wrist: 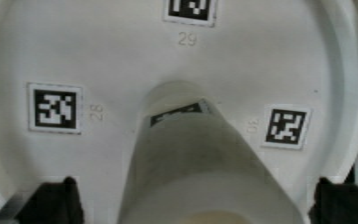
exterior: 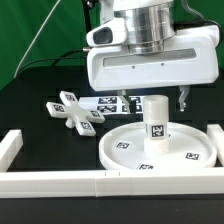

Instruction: Assemble round table

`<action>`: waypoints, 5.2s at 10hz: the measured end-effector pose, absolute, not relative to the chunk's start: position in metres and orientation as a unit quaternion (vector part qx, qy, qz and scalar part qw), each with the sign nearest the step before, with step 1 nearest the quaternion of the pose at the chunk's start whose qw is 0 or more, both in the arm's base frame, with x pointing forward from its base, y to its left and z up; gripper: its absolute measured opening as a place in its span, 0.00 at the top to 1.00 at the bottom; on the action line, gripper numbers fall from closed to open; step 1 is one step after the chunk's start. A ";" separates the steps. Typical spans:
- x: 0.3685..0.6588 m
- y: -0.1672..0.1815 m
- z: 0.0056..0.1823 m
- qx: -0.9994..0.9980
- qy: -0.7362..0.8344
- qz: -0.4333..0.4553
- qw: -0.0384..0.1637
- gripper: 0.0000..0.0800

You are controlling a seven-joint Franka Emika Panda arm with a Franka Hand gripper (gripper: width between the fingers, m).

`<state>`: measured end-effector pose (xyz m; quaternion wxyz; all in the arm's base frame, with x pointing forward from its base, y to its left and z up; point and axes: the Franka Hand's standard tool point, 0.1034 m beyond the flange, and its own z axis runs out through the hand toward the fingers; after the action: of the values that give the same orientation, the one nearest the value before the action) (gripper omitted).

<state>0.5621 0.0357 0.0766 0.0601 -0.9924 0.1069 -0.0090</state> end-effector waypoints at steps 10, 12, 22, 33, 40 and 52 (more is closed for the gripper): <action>0.566 0.049 0.081 -0.913 -0.406 -0.039 0.001 0.19; 0.566 0.045 0.081 -0.916 -0.399 -0.038 0.001 0.19; 0.570 0.038 0.079 -0.997 0.048 -0.056 0.028 0.50; 0.560 0.030 0.076 -0.770 0.630 -0.011 0.098 0.50; 0.567 0.044 0.076 -0.942 0.325 -0.008 0.081 0.19; 0.562 0.037 0.077 -0.960 -0.274 -0.050 0.008 0.19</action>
Offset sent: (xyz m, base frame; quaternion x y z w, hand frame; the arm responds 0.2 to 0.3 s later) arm 0.0070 0.0231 0.0119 0.0426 -0.0130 -0.4361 0.8988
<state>0.5619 0.0369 0.0772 0.0077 -0.9604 -0.2741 -0.0499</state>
